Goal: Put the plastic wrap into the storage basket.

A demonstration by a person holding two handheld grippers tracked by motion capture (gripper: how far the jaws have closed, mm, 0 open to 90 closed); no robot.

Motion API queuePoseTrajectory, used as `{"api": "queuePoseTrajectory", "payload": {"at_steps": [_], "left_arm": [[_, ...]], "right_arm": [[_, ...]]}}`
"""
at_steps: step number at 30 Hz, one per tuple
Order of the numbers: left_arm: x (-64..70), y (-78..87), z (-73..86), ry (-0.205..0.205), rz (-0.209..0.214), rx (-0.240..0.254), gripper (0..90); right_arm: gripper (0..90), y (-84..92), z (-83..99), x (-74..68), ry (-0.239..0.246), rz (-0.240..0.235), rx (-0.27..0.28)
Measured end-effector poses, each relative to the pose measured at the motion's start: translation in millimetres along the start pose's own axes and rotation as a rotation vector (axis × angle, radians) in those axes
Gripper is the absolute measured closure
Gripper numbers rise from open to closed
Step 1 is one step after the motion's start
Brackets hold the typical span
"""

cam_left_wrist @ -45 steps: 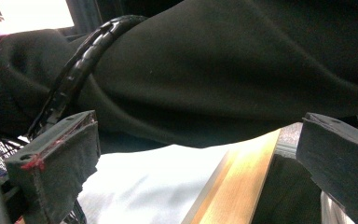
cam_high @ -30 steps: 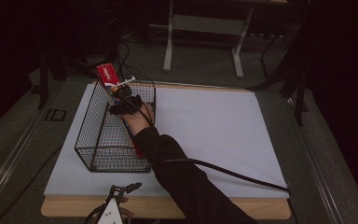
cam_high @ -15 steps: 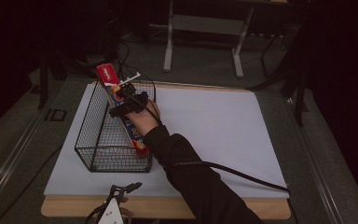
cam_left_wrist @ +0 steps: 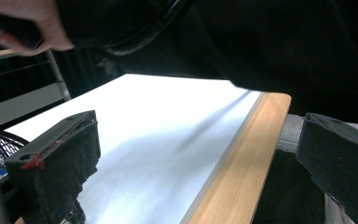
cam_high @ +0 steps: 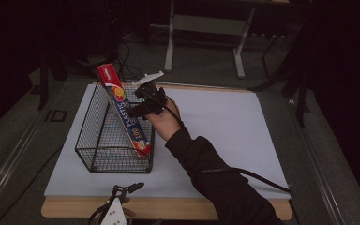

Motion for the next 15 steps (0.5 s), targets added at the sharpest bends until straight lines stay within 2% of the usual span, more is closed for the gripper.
{"api": "queuePoseTrajectory", "payload": {"at_steps": [7, 13, 15], "left_arm": [[-0.2, -0.6, 0.4, -0.001, -0.004, -0.005, 0.1], [-0.1, -1.7, 0.9, -0.001, -0.003, -0.008, 0.1], [0.0, -1.6, 1.0, -0.002, -0.003, -0.009, 0.1]], "right_arm": [[13.6, 18.5, 12.2, 14.2, 0.049, 0.036, -0.001], [14.4, 35.0, 24.5, 26.3, 0.015, -0.002, 0.02], [14.4, 39.3, 29.9, 31.3, 0.018, 0.003, 0.019]]}}
Point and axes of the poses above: each handheld gripper's, and its own axes: y roughly backward along the jaws, z roughly out of its underside, x roughly to its right, the point moved 8 cm from there along -y, roughly forward along the jaws
